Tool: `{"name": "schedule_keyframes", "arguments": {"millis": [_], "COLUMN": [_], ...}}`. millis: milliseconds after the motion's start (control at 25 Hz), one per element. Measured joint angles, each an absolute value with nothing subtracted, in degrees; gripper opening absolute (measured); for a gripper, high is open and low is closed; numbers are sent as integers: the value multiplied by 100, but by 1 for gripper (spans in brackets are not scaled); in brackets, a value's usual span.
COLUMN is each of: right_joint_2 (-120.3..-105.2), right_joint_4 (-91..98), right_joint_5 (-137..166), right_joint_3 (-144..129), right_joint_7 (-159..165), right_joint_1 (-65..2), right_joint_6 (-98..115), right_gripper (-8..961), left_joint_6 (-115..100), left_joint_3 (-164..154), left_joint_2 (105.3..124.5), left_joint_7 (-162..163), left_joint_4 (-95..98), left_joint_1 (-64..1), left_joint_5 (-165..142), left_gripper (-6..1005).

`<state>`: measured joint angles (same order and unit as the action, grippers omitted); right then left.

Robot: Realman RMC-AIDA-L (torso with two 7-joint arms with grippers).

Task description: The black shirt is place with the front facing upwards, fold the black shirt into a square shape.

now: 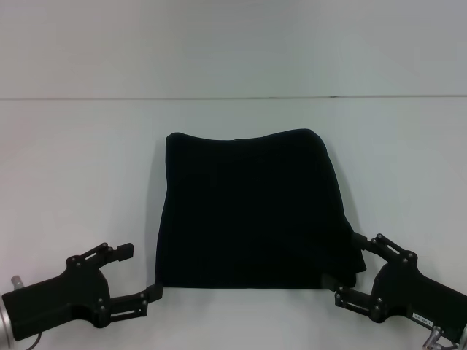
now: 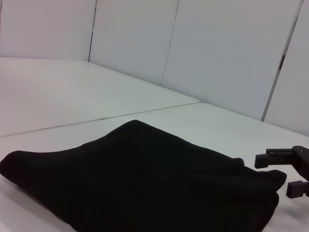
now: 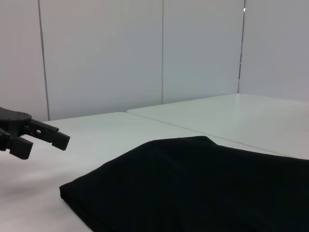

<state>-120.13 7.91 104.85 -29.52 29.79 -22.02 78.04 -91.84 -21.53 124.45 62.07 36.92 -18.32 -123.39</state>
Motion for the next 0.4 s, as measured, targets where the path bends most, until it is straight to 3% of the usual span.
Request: {"name": "schedule_keyframes", "arguments": {"millis": [400], "right_joint_2": [-12014], "right_joint_4": [791], "right_joint_5": [10485], "right_joint_3": [-2953], "right_joint_7": [2969], "right_joint_1": [-2188], "right_joint_6": [7816], "right_gripper": [915], "left_joint_6": [-9178], "left_joint_3": [-2153], "left_joint_2": [12445], "left_joint_7": [6208], "left_joint_4": [3692], "left_joint_1": [-1825], "left_joint_5": [-12339], "left_gripper": [951]}}
